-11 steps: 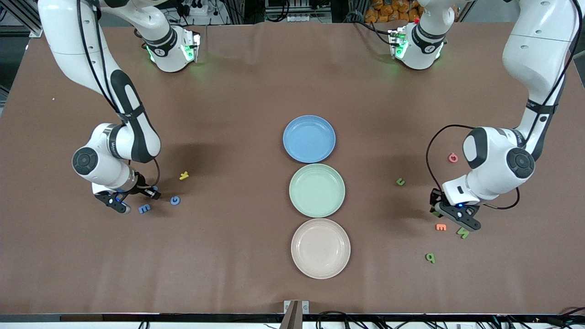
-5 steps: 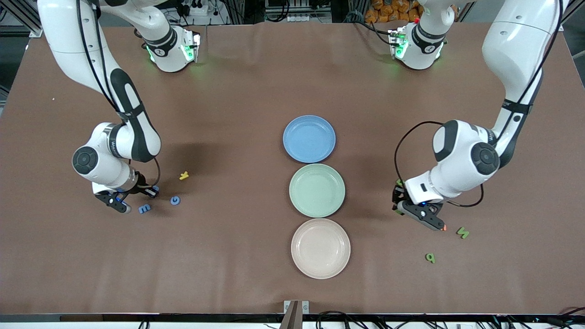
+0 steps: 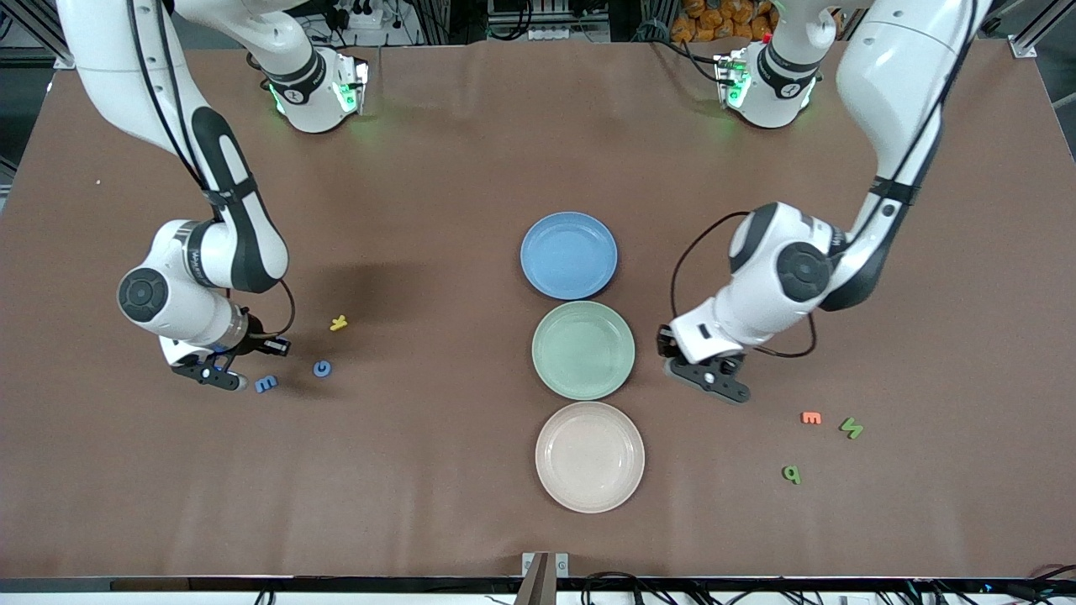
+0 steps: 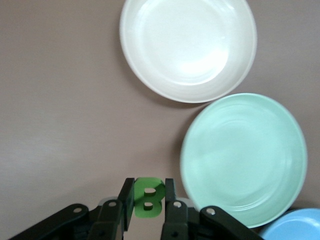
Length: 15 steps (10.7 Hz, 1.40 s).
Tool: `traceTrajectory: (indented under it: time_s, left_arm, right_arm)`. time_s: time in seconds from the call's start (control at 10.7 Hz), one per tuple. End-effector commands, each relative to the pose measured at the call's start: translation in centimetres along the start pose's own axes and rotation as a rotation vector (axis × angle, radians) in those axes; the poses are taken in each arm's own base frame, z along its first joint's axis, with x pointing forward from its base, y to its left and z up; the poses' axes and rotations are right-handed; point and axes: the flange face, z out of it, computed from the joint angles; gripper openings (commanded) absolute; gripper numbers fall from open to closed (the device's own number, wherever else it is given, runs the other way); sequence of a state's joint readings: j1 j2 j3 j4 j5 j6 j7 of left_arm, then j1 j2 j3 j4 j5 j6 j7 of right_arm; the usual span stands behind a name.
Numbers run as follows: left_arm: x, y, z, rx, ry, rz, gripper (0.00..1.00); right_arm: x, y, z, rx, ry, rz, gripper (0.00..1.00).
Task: Sort letters by color into matching plates
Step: 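Carry the green B to the green plate while the right gripper lifts the e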
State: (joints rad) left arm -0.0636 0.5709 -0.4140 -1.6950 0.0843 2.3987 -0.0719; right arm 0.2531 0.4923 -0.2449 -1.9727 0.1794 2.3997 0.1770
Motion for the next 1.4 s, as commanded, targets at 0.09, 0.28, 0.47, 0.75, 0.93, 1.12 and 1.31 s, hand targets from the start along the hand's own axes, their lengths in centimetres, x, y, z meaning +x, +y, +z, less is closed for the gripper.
traceTrajectory:
  time_s: [0.09, 0.28, 0.47, 0.75, 0.93, 1.12, 1.31]
  left_arm:
    - [0.6, 6.6, 2.4, 0.010, -0.020, -0.132, 0.00]
    - [-0.4, 9.8, 5.1, 0.038, -0.049, -0.203, 0.00]
    - [-0.9, 11.6, 7.1, 0.083, -0.052, -0.214, 0.00]
    - [-0.4, 11.9, 6.8, 0.091, -0.034, -0.269, 1.00]
    - [0.3, 10.9, 5.0, 0.094, -0.012, -0.278, 1.00]
    - [0.8, 7.3, 1.8, 0.130, -0.041, -0.278, 1.00]
    - [0.8, 2.2, -0.8, 0.158, -0.091, -0.249, 1.00]
  right_arm:
    - [-0.9, -7.8, -4.9, -0.003, -0.004, -0.212, 0.06]
    - [-2.5, -13.6, -7.2, 0.017, -0.026, -0.304, 0.07]
    - [-5.6, -19.2, -8.1, 0.025, -0.053, -0.396, 0.08]
    - [-10.6, -25.7, -7.8, 0.031, -0.065, -0.511, 0.08]
    - [-13.2, -29.4, -7.5, 0.037, -0.067, -0.519, 0.07]
    - [-16.5, -34.0, -7.1, 0.061, -0.076, -0.551, 0.07]
    - [-18.4, -36.9, -6.6, 0.070, -0.076, -0.589, 0.07]
